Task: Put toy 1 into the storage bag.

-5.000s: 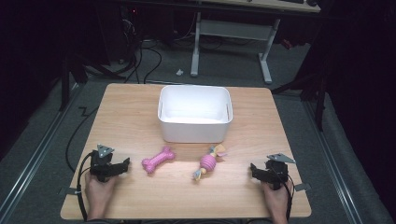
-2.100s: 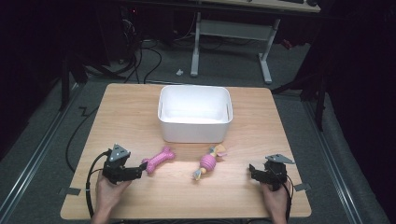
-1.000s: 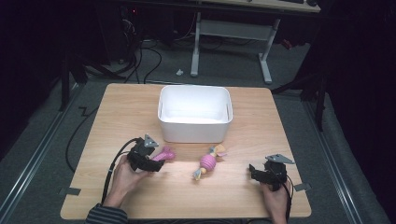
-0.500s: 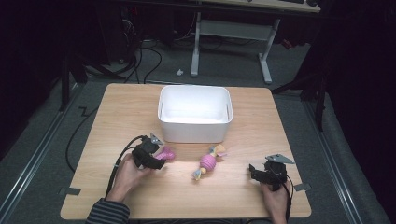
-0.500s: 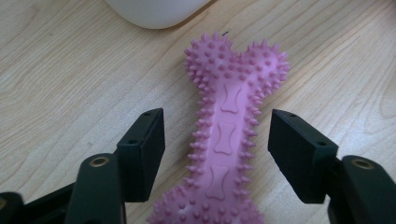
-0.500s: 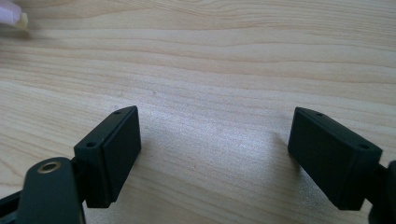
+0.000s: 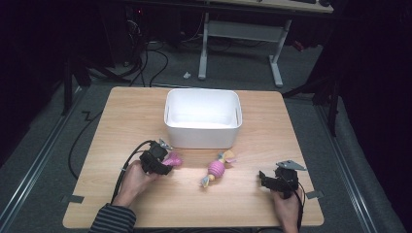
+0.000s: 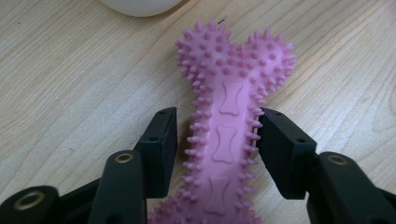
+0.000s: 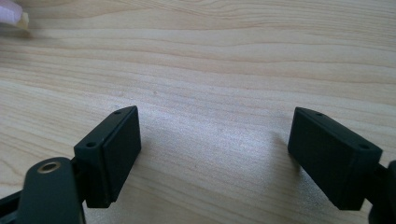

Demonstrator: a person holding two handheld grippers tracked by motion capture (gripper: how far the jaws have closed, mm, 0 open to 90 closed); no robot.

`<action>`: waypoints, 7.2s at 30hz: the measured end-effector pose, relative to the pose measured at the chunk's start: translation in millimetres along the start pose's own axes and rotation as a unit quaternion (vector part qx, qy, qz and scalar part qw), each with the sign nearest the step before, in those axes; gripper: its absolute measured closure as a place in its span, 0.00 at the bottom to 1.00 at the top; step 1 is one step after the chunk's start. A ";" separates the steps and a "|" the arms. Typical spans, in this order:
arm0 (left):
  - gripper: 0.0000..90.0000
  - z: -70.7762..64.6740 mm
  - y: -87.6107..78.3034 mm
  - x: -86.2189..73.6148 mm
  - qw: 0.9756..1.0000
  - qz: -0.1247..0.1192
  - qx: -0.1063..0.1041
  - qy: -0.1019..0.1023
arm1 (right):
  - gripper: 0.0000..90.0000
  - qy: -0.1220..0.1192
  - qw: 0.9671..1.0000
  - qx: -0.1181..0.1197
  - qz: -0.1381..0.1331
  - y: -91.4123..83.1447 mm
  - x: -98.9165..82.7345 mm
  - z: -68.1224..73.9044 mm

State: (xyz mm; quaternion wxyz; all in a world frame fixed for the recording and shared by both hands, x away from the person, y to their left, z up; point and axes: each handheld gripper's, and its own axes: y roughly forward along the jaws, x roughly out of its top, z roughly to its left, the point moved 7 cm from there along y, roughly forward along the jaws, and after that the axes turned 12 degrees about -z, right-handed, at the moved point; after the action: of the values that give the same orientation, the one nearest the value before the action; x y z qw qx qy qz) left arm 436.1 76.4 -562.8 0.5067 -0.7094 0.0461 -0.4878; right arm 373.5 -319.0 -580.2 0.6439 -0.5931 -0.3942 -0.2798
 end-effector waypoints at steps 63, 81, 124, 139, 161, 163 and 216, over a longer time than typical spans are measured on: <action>0.66 7.2 -86.3 21.1 0.995 -0.097 0.017 -0.022 | 0.19 -0.002 1.000 0.005 -0.002 0.1 0.0 1.1; 0.66 8.4 -112.8 48.1 0.990 -0.142 -0.004 -0.028 | 0.19 -0.004 1.000 0.006 -0.001 0.0 -0.1 1.4; 0.66 13.7 -127.3 131.7 0.987 -0.157 -0.045 -0.007 | 0.19 -0.004 1.000 0.007 -0.002 0.2 0.0 1.4; 0.66 12.4 -115.2 160.9 0.987 -0.156 -0.047 0.005 | 0.19 -0.004 1.000 0.008 -0.001 0.2 0.0 1.5; 0.66 26.3 -85.9 193.9 0.988 -0.154 -0.023 0.008 | 0.19 -0.006 1.000 0.009 -0.001 0.6 0.3 1.6; 0.66 28.1 -81.2 195.4 0.988 -0.152 -0.022 0.005 | 0.19 -0.005 1.000 0.009 -0.001 0.6 0.3 1.8; 0.64 47.0 4.6 167.1 0.998 -0.062 -0.020 -0.003 | 0.20 -0.007 1.000 0.012 -0.002 1.1 0.7 2.4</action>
State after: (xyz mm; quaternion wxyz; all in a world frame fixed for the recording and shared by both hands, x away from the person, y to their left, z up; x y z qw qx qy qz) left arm 559.7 12.3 -459.0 0.4613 -0.7223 0.0097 -0.5151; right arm 374.4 -316.4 -580.3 0.6474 -0.5867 -0.4034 -0.2719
